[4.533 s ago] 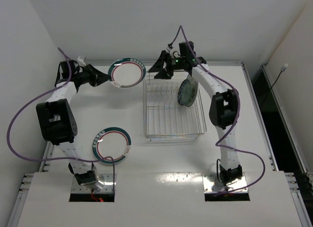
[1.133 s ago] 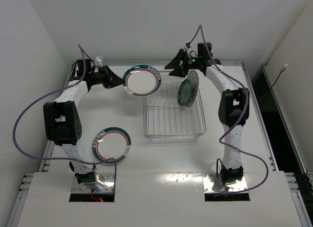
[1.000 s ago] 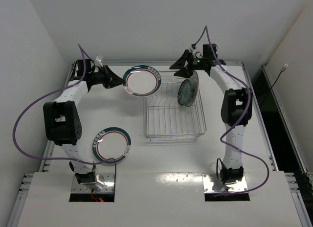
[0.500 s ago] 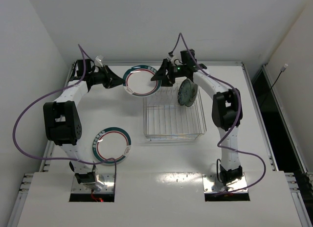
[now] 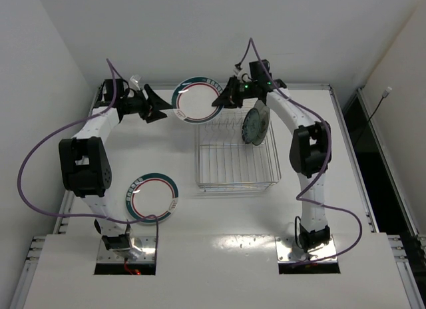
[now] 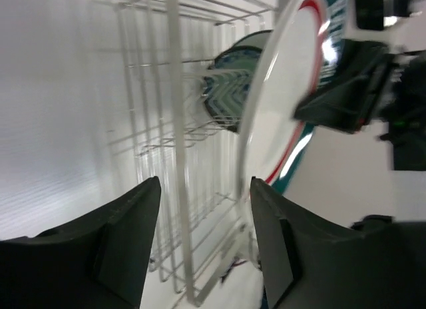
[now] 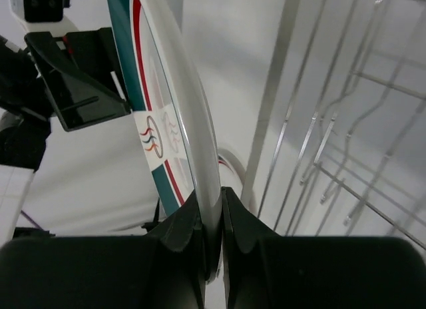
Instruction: Load the plates into the dish rack
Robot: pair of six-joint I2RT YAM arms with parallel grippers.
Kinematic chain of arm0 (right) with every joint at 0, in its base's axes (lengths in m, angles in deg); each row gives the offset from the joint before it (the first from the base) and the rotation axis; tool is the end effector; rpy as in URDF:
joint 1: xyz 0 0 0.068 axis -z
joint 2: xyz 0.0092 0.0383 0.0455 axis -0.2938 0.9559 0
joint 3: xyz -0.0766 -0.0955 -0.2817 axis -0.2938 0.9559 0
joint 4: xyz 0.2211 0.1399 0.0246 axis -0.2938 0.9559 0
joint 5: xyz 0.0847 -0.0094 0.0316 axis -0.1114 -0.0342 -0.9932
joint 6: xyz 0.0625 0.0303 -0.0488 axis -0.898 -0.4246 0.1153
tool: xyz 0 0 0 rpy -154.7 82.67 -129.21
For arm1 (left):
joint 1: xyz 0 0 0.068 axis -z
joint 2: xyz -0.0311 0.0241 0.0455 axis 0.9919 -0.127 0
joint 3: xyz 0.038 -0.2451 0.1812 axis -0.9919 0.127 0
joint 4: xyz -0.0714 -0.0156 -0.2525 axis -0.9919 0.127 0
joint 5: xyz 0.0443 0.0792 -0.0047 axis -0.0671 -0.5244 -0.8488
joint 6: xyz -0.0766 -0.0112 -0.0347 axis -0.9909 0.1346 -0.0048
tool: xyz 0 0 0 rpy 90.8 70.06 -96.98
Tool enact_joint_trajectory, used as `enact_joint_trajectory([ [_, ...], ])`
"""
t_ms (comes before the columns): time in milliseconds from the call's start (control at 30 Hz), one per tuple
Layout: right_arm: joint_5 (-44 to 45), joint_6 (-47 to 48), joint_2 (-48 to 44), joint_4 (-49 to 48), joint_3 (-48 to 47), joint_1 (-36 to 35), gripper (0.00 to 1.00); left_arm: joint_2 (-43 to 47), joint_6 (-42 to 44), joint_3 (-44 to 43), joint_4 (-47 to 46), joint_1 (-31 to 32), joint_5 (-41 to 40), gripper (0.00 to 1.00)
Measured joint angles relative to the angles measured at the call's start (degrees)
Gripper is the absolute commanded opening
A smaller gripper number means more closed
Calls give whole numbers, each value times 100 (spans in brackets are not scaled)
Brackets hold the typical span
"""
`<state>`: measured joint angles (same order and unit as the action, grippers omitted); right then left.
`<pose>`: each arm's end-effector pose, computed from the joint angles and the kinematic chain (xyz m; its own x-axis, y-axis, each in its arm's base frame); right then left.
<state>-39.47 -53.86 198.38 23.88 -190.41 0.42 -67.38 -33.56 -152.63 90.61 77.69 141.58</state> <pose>0.5165 0.2122 0.2609 -0.9557 0.2508 -0.1539 -0.0269 0.4463 0.8945 0.4439 -0.0201 0.2853 -0.8307 -0.5131 -0.2163 -0.0302 0.4293 -0.9027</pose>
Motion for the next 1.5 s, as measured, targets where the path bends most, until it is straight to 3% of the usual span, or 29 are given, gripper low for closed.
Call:
enact_joint_trajectory([
  [133,881,479,-114,1185,-798,245,0,-50,509,-581,1086,0,-940,55],
  [333,3268,1322,-870,3167,-1598,479,0,-24,879,-1241,2592,9,-3932,63],
  [433,4398,1543,-1357,3866,-1475,275,0,20,817,-1248,3342,9,-5353,68],
  [567,5821,1790,-1486,4758,-1493,-345,0,236,664,-1058,3912,2,-6472,76],
  [800,7018,1934,-892,5324,-1740,-990,0,560,498,-767,4295,2,-7320,80],
  [1133,8183,2249,-885,5462,-2295,-944,0,726,507,-188,4339,2,-7632,80],
  [1500,8002,2343,-1051,5346,-1606,-975,0,730,573,-179,4317,2,-7711,80],
])
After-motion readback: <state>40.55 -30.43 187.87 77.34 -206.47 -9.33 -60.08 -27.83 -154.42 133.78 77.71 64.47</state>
